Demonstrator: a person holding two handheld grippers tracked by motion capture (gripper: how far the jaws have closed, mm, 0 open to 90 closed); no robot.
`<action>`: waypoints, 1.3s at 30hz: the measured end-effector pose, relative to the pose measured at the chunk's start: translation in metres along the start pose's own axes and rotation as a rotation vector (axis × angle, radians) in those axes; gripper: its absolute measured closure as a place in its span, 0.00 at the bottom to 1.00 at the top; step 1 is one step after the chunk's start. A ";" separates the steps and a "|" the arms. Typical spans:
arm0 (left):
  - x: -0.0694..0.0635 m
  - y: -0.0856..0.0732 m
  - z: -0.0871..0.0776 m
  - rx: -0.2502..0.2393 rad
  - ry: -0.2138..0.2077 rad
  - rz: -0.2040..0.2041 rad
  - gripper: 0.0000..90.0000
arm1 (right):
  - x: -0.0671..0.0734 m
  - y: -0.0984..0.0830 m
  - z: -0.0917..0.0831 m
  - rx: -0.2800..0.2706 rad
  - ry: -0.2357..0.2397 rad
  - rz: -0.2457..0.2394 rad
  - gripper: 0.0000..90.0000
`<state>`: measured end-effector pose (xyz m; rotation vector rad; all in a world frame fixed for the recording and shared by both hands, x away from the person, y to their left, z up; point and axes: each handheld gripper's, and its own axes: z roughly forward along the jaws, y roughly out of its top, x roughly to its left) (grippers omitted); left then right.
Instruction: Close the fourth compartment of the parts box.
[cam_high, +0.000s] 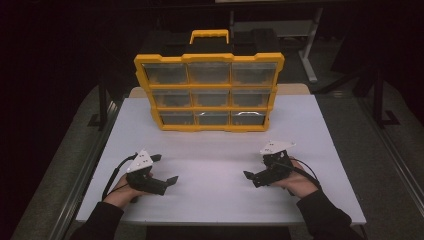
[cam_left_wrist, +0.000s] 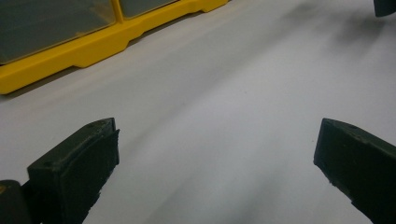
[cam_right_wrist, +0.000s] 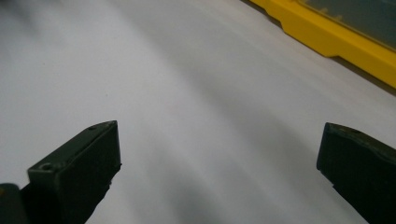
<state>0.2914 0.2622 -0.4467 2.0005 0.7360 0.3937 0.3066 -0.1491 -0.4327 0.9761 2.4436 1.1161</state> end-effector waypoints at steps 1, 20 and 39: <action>0.000 0.000 0.000 0.001 0.000 0.000 0.00 | 0.001 -0.002 0.000 0.002 0.001 0.003 0.00; -0.001 0.001 0.000 0.000 -0.002 0.000 0.00 | -0.003 -0.028 -0.015 -0.018 -0.014 0.032 0.00; -0.002 0.001 0.001 0.005 -0.008 0.000 0.00 | -0.006 -0.035 -0.023 -0.039 -0.007 0.057 0.00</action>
